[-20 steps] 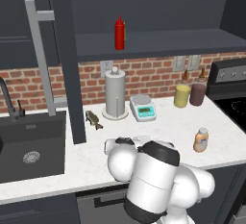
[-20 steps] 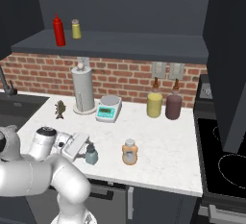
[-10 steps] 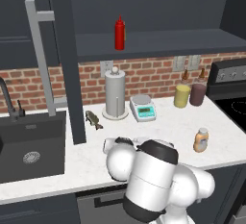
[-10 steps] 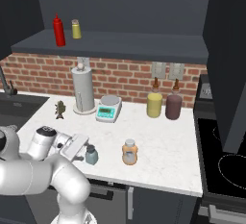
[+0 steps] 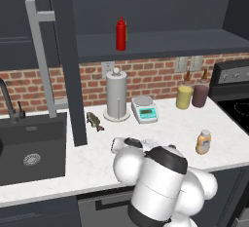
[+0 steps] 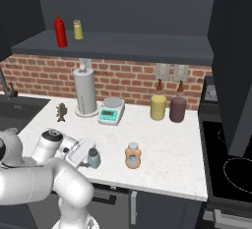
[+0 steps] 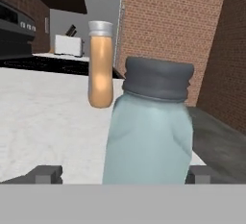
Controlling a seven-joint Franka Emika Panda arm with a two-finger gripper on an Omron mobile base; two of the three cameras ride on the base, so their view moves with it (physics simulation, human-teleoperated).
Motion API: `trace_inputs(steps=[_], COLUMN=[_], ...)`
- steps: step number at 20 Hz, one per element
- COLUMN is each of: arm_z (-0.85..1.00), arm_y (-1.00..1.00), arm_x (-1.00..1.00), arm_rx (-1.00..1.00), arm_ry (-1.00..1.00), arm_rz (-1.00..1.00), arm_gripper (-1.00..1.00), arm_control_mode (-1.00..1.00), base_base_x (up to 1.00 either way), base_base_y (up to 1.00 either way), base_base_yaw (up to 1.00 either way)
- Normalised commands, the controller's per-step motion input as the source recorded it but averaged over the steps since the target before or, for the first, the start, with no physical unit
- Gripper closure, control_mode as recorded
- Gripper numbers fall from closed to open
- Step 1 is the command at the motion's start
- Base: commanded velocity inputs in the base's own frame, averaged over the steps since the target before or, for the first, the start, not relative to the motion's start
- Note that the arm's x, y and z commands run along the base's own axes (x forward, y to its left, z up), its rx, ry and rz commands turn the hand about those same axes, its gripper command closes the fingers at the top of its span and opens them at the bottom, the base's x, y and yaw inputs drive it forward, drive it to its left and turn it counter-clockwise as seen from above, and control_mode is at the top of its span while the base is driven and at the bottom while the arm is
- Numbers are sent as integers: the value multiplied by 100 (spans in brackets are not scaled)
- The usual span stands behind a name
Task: Put the shaker and condiment bottle from the counter next to their counterparts in the cabinet.
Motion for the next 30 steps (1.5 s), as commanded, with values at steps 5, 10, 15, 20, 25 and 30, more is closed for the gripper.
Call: trace_inputs(steps=[5, 10, 15, 20, 25, 30], arm_z=[0, -1, 10, 61, 89, 100], arm_y=[-18, 2, -2, -5, -1, -6], arm_x=[1, 1, -10, -32, -30, -26], arm_rx=[0, 0, 1, 0, 0, 0], arm_ry=[0, 1, -5, -5, -6, 0], arm_rz=[-1, -4, 7, 42, 61, 58], arm_gripper=[-100, 100, 100, 100, 100, 100], arm_control_mode=[-100, -100, -100, -100, -100, -100], base_base_x=[0, 0, 0, 0, 0, 0], base_base_y=[0, 0, 0, 0, 0, 0], base_base_yaw=[0, 0, 0, 0, 0, 0])
